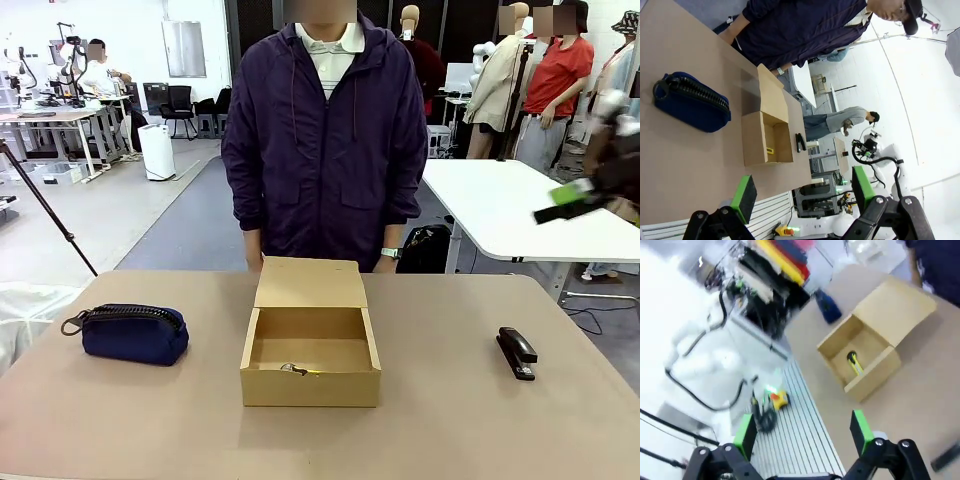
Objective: Pack the items into the box.
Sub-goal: Pick up the item specified by the human and place it in the Mailer Box.
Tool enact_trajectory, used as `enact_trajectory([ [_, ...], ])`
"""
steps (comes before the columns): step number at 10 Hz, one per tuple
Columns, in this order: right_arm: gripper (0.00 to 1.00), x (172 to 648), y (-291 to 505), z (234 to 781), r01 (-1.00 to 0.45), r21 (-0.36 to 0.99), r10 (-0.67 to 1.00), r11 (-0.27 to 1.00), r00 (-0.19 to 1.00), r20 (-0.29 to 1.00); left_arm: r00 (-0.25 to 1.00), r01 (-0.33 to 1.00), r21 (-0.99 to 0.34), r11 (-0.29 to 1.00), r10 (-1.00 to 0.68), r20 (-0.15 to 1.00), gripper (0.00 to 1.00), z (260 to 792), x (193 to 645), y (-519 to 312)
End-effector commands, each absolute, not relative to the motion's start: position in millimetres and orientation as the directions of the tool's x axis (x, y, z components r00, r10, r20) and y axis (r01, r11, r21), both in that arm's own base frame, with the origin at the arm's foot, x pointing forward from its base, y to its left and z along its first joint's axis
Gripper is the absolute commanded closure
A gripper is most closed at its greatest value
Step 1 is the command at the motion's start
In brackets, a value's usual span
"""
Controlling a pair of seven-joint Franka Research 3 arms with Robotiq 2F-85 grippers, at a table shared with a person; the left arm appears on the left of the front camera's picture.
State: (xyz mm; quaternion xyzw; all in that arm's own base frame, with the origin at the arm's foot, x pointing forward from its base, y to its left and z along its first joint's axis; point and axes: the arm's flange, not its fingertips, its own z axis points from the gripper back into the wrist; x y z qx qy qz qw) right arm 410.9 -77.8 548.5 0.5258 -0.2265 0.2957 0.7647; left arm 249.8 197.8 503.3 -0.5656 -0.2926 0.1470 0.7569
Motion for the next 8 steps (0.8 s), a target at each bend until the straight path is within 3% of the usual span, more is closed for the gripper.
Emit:
enact_trajectory([
  [1,0.0,369.6,-103.9,523.9,-0.633,0.711,-0.295,0.306,0.647,0.703,0.78,0.129,-0.944,0.305,0.557,0.286,0.0,504.6,249.8,197.8],
  [3,0.0,371.3,-101.7,491.6,-0.607,0.726,-0.221,0.323,0.698,0.682,0.78,0.129,-0.944,0.305,0.557,0.286,0.0,504.6,249.8,197.8],
  [4,0.0,368.9,-132.7,515.1,-0.606,0.741,-0.121,0.29,0.745,0.656,0.78,0.129,-0.944,0.305,0.557,0.286,0.0,504.6,249.8,197.8],
  [8,0.0,368.9,-132.7,515.1,-0.606,0.741,-0.121,0.29,0.745,0.656,0.78,0.129,-0.944,0.305,0.557,0.286,0.0,504.6,249.8,197.8],
])
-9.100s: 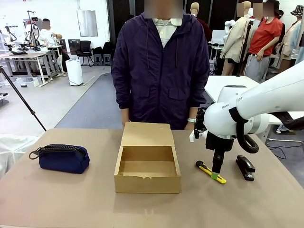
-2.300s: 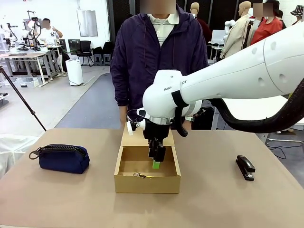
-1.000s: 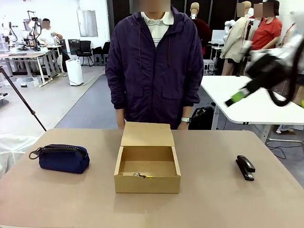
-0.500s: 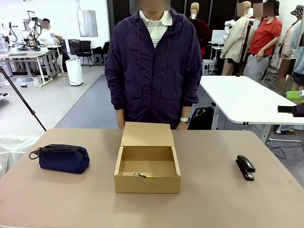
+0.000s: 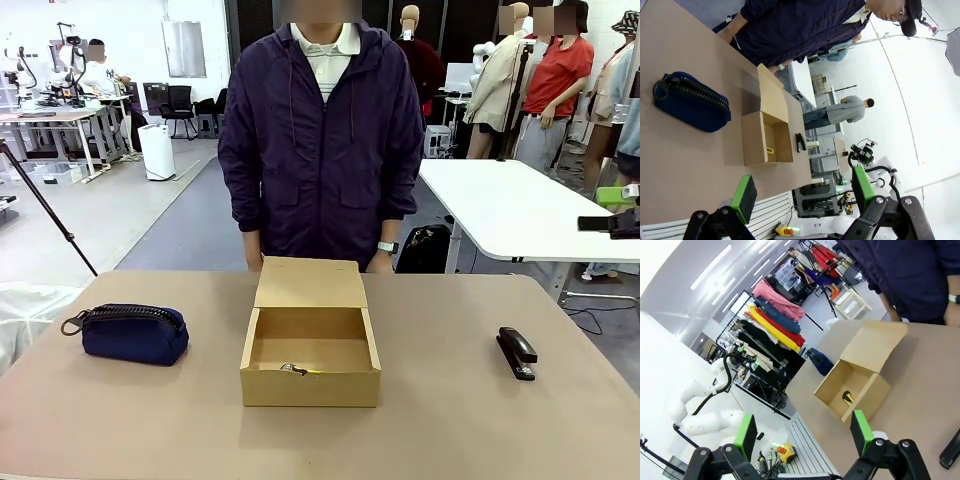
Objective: Pack the items into the box.
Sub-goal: Pick up the item specified by the human and place it in the Mailer Box.
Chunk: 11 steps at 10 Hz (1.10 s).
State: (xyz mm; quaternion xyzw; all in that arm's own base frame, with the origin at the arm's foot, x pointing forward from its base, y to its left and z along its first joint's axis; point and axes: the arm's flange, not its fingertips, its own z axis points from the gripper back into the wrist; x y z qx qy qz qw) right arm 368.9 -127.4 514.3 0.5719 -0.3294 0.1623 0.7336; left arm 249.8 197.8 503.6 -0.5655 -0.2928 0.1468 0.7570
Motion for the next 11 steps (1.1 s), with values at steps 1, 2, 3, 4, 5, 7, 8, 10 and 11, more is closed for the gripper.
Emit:
enact_trajectory([
  [1,0.0,368.9,-132.7,515.1,-0.606,0.741,-0.121,0.29,0.745,0.656,0.78,0.129,-0.944,0.305,0.557,0.286,0.0,504.6,249.8,197.8],
  [2,0.0,368.9,-132.7,515.1,-0.606,0.741,-0.121,0.29,0.745,0.656,0.78,0.129,-0.944,0.305,0.557,0.286,0.0,504.6,249.8,197.8],
  [3,0.0,368.9,-132.7,515.1,-0.606,0.741,-0.121,0.29,0.745,0.656,0.78,0.129,-0.944,0.305,0.557,0.286,0.0,504.6,249.8,197.8],
  [4,0.0,368.9,-132.7,515.1,-0.606,0.741,-0.121,0.29,0.745,0.656,0.78,0.129,-0.944,0.305,0.557,0.286,0.0,504.6,249.8,197.8],
  [5,0.0,368.9,-132.7,515.1,-0.606,0.741,-0.121,0.29,0.745,0.656,0.78,0.129,-0.944,0.305,0.557,0.286,0.0,504.6,249.8,197.8],
  [7,0.0,368.9,-132.7,515.1,-0.606,0.741,-0.121,0.29,0.745,0.656,0.78,0.129,-0.944,0.305,0.557,0.286,0.0,504.6,249.8,197.8],
  [8,0.0,368.9,-132.7,515.1,-0.606,0.741,-0.121,0.29,0.745,0.656,0.78,0.129,-0.944,0.305,0.557,0.286,0.0,504.6,249.8,197.8],
  [10,0.0,368.9,-132.7,515.1,-0.606,0.741,-0.121,0.29,0.745,0.656,0.78,0.129,-0.944,0.305,0.557,0.286,0.0,504.6,249.8,197.8],
  [11,0.0,368.9,-132.7,515.1,-0.606,0.741,-0.121,0.29,0.745,0.656,0.78,0.129,-0.944,0.305,0.557,0.286,0.0,504.6,249.8,197.8],
])
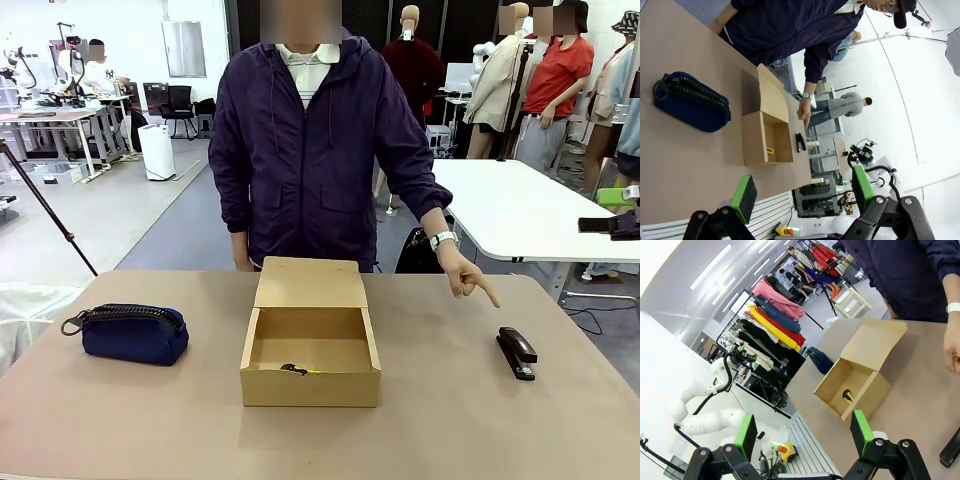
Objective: Pack the items into the box.
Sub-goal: Pick up the item specified by the human and place it in the Mailer Box.
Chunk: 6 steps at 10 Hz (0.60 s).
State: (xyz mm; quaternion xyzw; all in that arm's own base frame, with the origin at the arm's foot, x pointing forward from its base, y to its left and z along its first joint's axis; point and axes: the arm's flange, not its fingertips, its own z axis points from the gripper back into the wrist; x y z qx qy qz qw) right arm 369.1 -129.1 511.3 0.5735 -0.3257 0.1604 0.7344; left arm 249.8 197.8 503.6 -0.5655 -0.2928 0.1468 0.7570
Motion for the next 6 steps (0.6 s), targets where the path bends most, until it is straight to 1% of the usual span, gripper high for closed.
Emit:
enact_trajectory([
  [1,0.0,369.2,-128.9,511.3,-0.609,0.738,-0.138,0.291,0.736,0.662,0.78,0.129,-0.944,0.305,0.557,0.286,0.0,504.6,249.8,197.8],
  [2,0.0,378.1,-116.7,514.7,-0.618,0.686,-0.009,0.385,0.74,0.672,0.78,0.129,-0.944,0.305,0.557,0.286,0.0,504.6,249.8,197.8],
  [3,0.0,385.0,-96.3,518.2,-0.608,0.633,0.126,0.479,0.761,0.636,0.78,0.129,-0.944,0.305,0.557,0.286,0.0,504.6,249.8,197.8],
  [4,0.0,390.8,-70.0,519.6,-0.46,0.554,0.219,0.694,0.868,0.446,0.78,0.129,-0.944,0.305,0.557,0.286,0.0,504.6,249.8,197.8],
  [5,0.0,397.7,-47.8,518.6,-0.401,0.401,0.305,0.823,0.909,0.284,0.78,0.129,-0.944,0.305,0.557,0.286,0.0,504.6,249.8,197.8],
  [6,0.0,399.5,-21.3,512.0,-0.321,0.108,0.314,0.941,0.947,0.071,0.78,0.129,-0.944,0.305,0.557,0.286,0.0,504.6,249.8,197.8],
])
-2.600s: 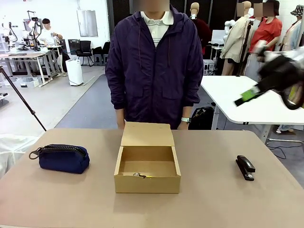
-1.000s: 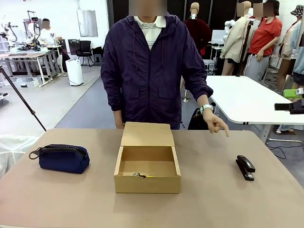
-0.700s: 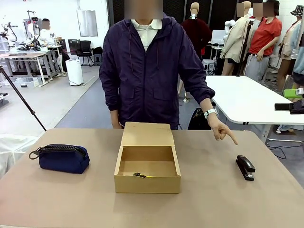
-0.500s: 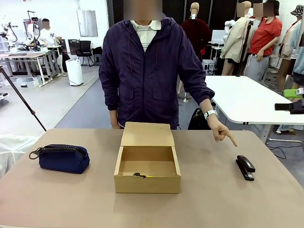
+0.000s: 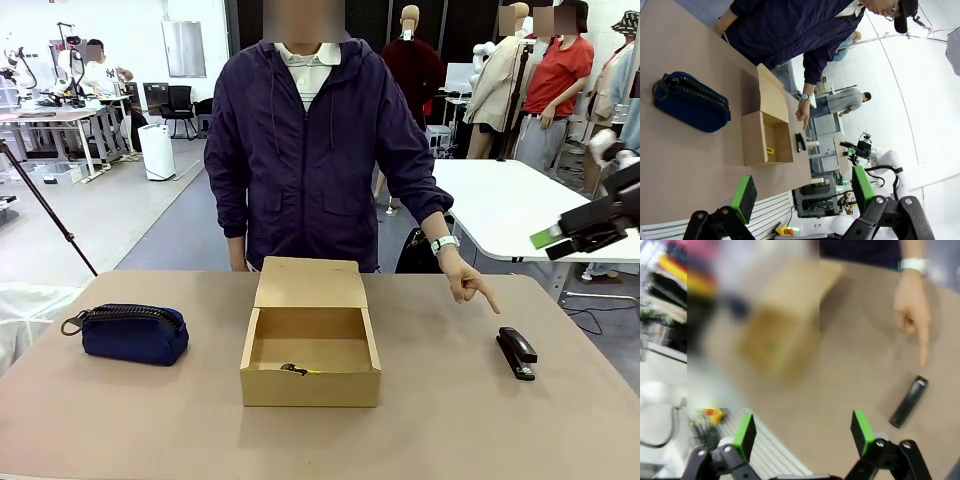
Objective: Pack the items into the box.
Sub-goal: Pick up the item specified by the human and place it in the Mailer Box.
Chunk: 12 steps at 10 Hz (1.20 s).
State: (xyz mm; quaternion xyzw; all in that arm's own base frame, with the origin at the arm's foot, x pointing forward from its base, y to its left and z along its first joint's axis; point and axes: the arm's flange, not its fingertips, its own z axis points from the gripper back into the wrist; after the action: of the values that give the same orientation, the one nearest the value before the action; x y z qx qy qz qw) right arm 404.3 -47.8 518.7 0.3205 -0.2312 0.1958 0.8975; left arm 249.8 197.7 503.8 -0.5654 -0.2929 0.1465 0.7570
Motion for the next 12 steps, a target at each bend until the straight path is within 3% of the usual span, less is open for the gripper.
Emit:
enact_trajectory([
  [1,0.0,400.3,-4.0,503.9,-0.296,-0.156,0.289,0.942,0.955,-0.066,0.78,0.129,-0.944,0.305,0.557,0.286,0.0,504.6,249.8,197.8],
  [2,0.0,404.0,7.0,497.2,-0.278,-0.376,0.24,0.884,0.96,-0.146,0.78,0.129,-0.944,0.305,0.557,0.286,0.0,504.6,249.8,197.8],
  [5,0.0,413.4,6.9,495.0,-0.152,-0.527,0.145,0.836,0.988,-0.056,0.78,0.129,-0.944,0.305,0.557,0.286,0.0,504.6,249.8,197.8],
  [6,0.0,410.8,8.4,505.1,-0.131,-0.499,0.137,0.857,0.99,-0.024,0.78,0.129,-0.944,0.305,0.557,0.286,0.0,504.6,249.8,197.8],
  [7,0.0,410.8,6.6,488.5,-0.285,-0.146,0.316,0.947,0.903,0.29,0.78,0.129,-0.944,0.305,0.557,0.286,0.0,504.6,249.8,197.8],
  [8,0.0,410.8,6.6,488.5,-0.285,-0.146,0.316,0.947,0.903,0.29,0.78,0.129,-0.944,0.305,0.557,0.286,0.0,504.6,249.8,197.8],
  [9,0.0,408.6,-2.6,490.8,-0.207,-0.276,0.273,0.938,0.935,0.228,0.78,0.129,-0.944,0.305,0.557,0.286,0.0,504.6,249.8,197.8],
  [10,0.0,416.9,4.0,476.1,-0.208,-0.256,0.263,0.944,0.943,0.202,0.78,0.129,-0.944,0.305,0.557,0.286,0.0,504.6,249.8,197.8],
  [12,0.0,432.5,-5.1,440.6,-0.146,-0.083,0.16,0.986,0.968,0.194,0.78,0.129,-0.944,0.305,0.557,0.286,0.0,504.6,249.8,197.8],
])
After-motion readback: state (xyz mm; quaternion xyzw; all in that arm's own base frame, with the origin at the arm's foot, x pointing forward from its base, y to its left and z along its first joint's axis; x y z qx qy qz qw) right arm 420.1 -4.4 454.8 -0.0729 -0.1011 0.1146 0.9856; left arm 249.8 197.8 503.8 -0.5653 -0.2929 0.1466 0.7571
